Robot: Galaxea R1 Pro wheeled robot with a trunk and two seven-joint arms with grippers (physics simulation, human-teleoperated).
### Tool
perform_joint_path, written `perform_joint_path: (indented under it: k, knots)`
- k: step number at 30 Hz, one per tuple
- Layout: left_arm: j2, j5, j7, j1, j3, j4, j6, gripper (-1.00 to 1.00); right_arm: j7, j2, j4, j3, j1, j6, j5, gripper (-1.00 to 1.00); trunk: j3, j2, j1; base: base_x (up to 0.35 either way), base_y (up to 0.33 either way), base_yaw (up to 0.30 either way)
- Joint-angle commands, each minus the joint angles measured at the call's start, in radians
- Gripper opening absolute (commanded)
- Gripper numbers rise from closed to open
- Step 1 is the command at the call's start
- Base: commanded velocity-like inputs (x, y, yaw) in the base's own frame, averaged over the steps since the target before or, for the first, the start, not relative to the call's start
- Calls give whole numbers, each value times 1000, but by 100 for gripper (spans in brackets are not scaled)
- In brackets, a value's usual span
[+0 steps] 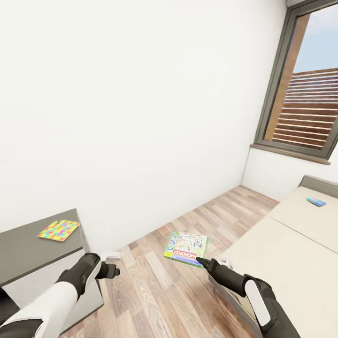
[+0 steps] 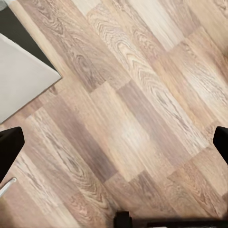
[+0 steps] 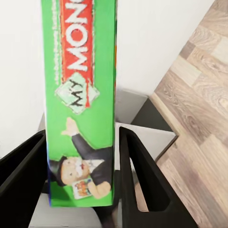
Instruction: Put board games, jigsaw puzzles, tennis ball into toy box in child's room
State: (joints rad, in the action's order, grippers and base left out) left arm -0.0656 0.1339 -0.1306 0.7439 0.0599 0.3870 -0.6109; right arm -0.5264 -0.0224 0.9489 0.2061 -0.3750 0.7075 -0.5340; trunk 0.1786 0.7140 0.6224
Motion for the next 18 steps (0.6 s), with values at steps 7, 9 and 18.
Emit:
perform_joint_path:
  k: [7, 9, 18]
  knots:
    - [24, 18, -7, 0, 6, -37, 31, 100, -3, -1, 1, 4, -1, 8, -4, -100, 4, 1, 0, 0, -36, 280]
    - [31, 19, -7, 0, 6, -41, 38, 100, -4, -1, 1, 4, -1, 8, -7, -100, 5, 1, 0, 0, -217, 147]
    - [38, 21, -5, -4, 6, -43, 42, 100, -4, -1, 1, 4, -1, 7, -9, -100, 5, 1, 0, 0, -262, 17]
